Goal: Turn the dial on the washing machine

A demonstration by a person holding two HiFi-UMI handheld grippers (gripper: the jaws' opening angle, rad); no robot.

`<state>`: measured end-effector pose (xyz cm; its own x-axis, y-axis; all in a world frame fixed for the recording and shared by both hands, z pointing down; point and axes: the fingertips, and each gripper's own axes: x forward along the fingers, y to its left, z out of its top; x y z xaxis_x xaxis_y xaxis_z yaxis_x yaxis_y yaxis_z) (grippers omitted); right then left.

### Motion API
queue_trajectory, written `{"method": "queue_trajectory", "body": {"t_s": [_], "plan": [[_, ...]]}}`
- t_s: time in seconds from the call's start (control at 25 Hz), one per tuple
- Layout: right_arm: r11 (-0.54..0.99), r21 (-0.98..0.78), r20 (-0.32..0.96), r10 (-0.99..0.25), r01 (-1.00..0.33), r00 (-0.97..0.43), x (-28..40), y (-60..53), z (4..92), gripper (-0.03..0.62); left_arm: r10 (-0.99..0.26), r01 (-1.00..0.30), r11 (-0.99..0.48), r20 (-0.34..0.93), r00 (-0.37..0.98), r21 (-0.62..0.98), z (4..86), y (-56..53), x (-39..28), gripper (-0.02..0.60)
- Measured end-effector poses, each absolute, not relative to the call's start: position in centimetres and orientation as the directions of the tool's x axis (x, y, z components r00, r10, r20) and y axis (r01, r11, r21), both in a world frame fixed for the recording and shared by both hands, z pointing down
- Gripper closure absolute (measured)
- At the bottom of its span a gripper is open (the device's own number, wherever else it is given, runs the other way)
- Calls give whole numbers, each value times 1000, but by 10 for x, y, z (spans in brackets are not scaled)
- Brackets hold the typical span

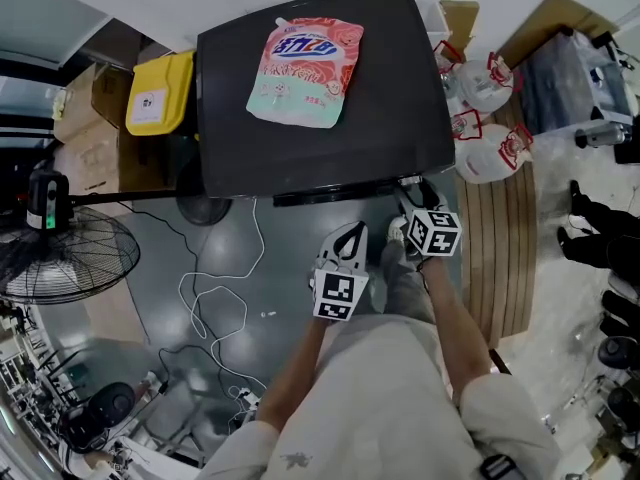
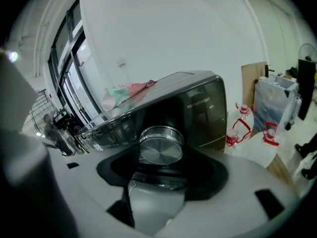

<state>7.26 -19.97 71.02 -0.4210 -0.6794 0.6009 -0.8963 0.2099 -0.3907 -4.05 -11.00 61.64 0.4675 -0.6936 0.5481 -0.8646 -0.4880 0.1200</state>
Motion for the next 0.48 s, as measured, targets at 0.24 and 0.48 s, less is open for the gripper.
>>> {"method": "queue_trajectory", "body": {"t_s": [0.24, 0.48], "plan": [[174, -474, 574, -682, -863, -453, 72, -200, 710, 311, -689, -861, -493, 549, 473, 122, 618, -112, -39, 569], [159, -534, 547, -684, -830, -482, 73, -201, 711, 312, -685, -857, -500, 549, 479, 124, 620, -114, -37, 569]]}}
